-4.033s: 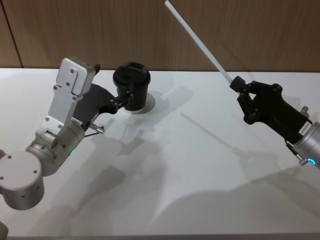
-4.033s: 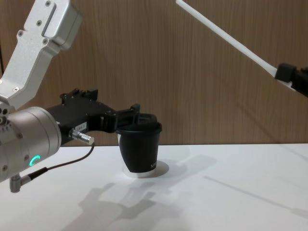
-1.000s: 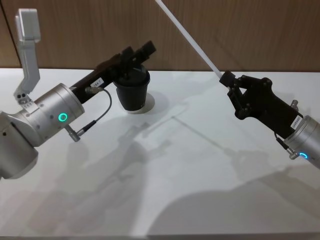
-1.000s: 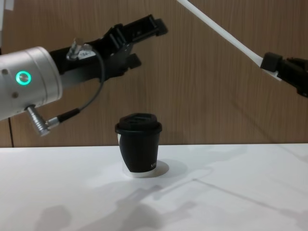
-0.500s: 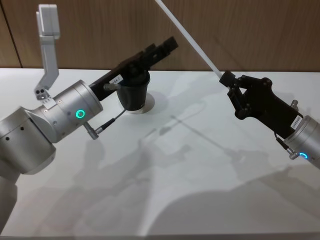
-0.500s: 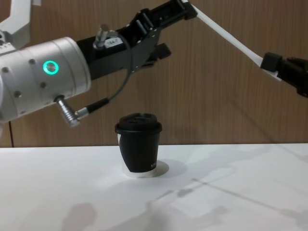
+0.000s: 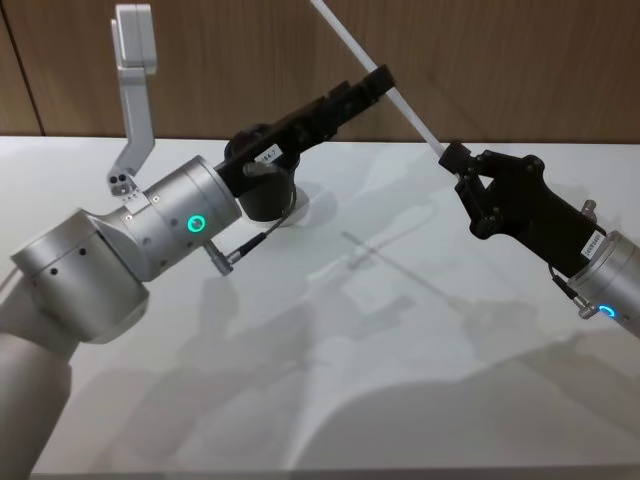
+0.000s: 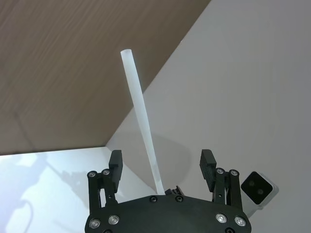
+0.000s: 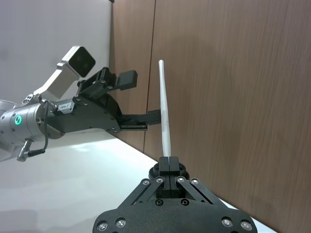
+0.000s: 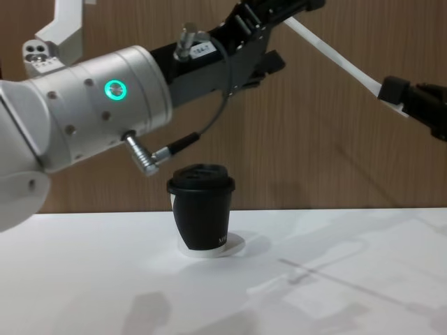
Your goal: Pick up the straw with one hand, pass it to the other hand, and insert it into the cup.
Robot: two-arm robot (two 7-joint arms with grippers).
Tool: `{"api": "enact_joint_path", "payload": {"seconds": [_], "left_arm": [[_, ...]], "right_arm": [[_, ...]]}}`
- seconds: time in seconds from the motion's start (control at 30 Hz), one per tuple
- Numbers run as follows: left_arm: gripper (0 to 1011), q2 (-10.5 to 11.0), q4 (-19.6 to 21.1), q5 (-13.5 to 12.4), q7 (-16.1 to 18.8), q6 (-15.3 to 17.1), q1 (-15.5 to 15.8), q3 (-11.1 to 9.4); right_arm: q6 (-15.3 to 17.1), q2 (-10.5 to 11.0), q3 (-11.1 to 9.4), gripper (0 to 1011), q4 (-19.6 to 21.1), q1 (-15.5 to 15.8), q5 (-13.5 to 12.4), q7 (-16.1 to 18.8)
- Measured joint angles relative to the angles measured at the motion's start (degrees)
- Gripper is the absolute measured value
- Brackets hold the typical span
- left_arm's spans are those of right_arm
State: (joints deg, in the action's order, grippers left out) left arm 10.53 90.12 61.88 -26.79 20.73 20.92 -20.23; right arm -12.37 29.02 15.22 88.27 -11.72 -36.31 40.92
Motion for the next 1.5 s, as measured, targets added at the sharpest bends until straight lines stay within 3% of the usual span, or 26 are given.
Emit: {"api": "enact_joint_path", "payload": {"seconds": [0.53,1.5], "left_arm": [[1000,-2.0,-2.9,0.0,-0.1,-2.4,2.1,-1.8],[1000,-3.0,-5.5,0.0,-0.2,-3.9,4.1,-3.7]], "right_arm": [[0.0,0.0,0.0,3,0.0,0.0,0.0,0.0],[0.0,0.0,0.0,3,0.0,0.0,0.0,0.0]]}}
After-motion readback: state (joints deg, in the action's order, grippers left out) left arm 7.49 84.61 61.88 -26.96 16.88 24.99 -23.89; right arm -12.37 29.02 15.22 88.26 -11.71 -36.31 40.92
